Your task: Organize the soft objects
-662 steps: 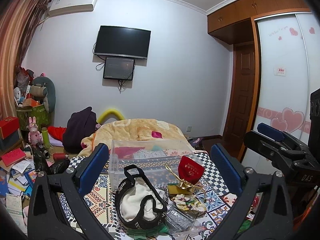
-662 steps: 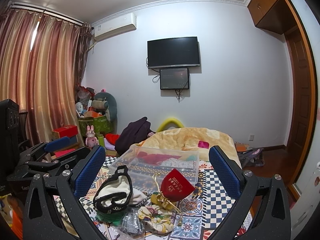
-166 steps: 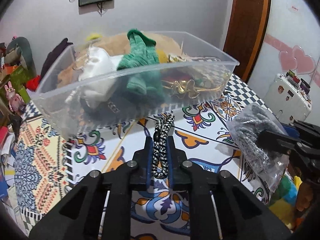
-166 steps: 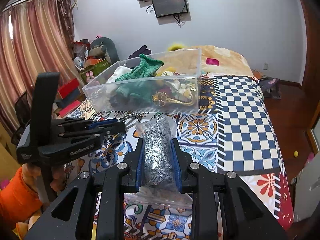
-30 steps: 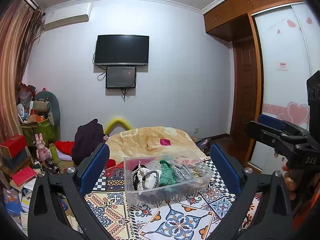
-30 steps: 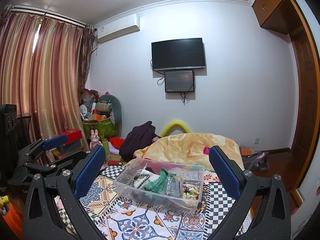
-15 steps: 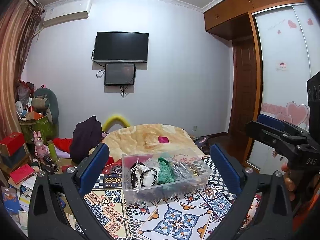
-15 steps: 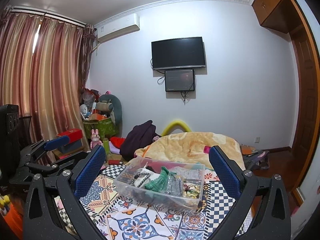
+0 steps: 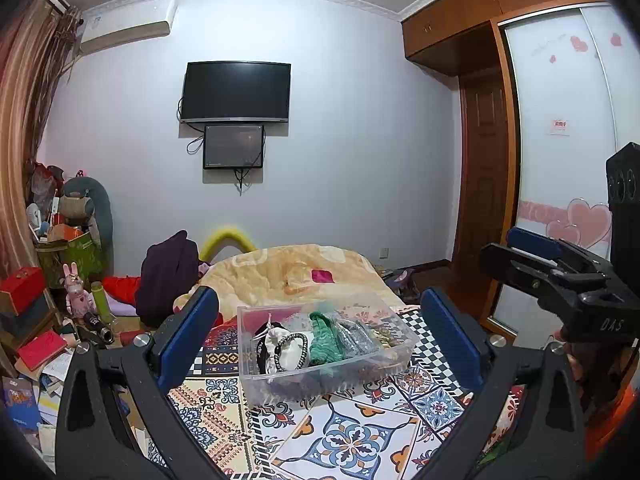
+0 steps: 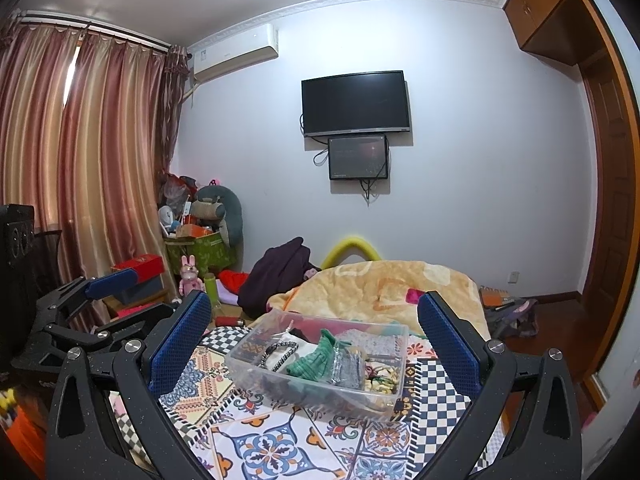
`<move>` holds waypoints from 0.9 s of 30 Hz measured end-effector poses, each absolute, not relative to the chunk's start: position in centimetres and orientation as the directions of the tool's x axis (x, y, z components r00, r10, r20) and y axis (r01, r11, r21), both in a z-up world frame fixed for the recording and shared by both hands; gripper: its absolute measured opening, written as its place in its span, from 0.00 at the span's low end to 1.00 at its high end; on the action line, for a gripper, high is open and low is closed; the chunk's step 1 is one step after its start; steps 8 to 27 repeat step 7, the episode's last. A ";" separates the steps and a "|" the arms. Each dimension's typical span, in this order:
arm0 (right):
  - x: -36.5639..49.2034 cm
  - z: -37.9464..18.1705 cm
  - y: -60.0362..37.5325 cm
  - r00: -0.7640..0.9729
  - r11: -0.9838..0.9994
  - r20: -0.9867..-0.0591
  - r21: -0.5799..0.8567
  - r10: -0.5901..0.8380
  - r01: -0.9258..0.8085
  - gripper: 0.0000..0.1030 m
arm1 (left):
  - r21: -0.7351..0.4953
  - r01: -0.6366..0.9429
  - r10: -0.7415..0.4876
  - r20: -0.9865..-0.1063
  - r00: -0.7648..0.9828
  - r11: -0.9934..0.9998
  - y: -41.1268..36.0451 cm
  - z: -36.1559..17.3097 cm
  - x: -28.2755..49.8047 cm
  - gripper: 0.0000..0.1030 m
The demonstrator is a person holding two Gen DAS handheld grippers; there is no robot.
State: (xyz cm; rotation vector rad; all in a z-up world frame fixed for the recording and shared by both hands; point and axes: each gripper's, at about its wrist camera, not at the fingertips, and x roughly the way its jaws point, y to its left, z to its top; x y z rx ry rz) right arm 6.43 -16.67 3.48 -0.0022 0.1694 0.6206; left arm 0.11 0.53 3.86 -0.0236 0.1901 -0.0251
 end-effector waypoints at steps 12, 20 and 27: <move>6.4 3.4 -16.6 0.802 0.817 -0.167 0.046 0.574 -0.575 1.00 | -0.029 0.031 -0.036 -0.197 0.980 0.999 0.3 3.8 0.2 1.00; 6.4 3.4 -16.6 0.802 0.817 -0.167 0.046 0.574 -0.575 1.00 | -0.029 0.031 -0.036 -0.197 0.980 0.999 0.3 3.8 0.2 1.00; 6.4 3.4 -16.6 0.802 0.817 -0.167 0.046 0.574 -0.575 1.00 | -0.029 0.031 -0.036 -0.197 0.980 0.999 0.3 3.8 0.2 1.00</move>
